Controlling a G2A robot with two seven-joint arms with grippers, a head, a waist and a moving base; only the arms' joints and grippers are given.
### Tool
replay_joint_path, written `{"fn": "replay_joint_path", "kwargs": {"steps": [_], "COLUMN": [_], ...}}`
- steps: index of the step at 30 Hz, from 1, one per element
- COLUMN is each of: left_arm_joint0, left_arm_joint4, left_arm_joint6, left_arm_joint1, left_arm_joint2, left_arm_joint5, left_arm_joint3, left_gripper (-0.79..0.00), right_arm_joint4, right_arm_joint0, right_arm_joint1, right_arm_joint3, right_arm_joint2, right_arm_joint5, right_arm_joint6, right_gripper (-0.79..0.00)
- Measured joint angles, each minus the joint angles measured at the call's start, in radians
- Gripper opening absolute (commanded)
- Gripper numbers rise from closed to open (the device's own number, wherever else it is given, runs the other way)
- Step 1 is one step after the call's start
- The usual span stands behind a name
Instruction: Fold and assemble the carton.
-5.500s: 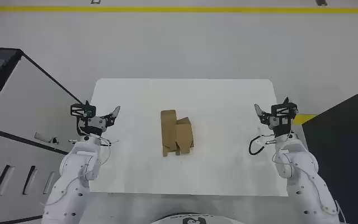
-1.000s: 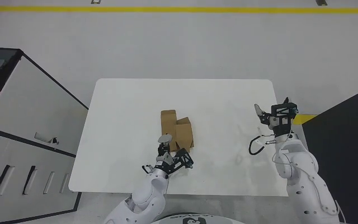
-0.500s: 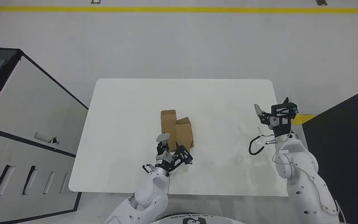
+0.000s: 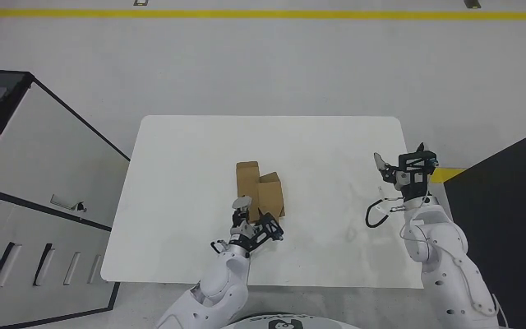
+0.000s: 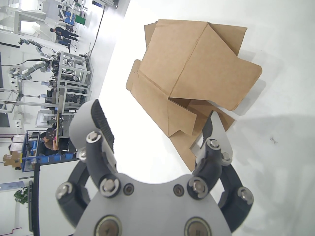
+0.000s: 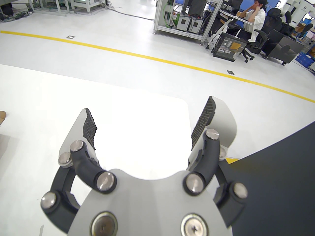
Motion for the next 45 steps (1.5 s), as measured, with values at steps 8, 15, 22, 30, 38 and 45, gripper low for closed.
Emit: {"fn": "replay_joint_path", "kwargs": {"steps": [8, 15, 22, 30, 38, 45], "left_arm_joint0": [-0.011, -0.010, -0.009, -0.024, -0.040, -0.034], "left_arm_joint4": [-0.013, -0.021, -0.032, -0.050, -0.059, -0.069], "left_arm_joint6": [-0.002, 0.010, 0.010, -0.005, -0.029, -0.025], "left_arm_joint1": [-0.009, -0.015, -0.022, -0.035, -0.049, -0.053], "left_arm_joint2": [-0.001, 0.000, 0.001, 0.007, 0.014, -0.001], "left_arm_joint5": [-0.005, -0.018, -0.006, 0.013, 0.029, 0.035], "left_arm_joint3": [0.021, 0.035, 0.044, 0.069, 0.090, 0.094], "left_gripper": [-0.348, -0.385, -0.400, -0.425, -0.456, -0.449], "right_arm_joint4": [0.000, 0.000, 0.000, 0.000, 0.000, 0.000], "right_arm_joint0": [0.000, 0.000, 0.000, 0.000, 0.000, 0.000], "right_arm_joint1": [0.000, 0.000, 0.000, 0.000, 0.000, 0.000], "right_arm_joint3": [0.000, 0.000, 0.000, 0.000, 0.000, 0.000], "right_arm_joint2": [0.000, 0.000, 0.000, 0.000, 0.000, 0.000], "right_arm_joint5": [0.000, 0.000, 0.000, 0.000, 0.000, 0.000], "right_arm_joint6": [0.000, 0.000, 0.000, 0.000, 0.000, 0.000], "right_gripper": [0.000, 0.000, 0.000, 0.000, 0.000, 0.000]}}
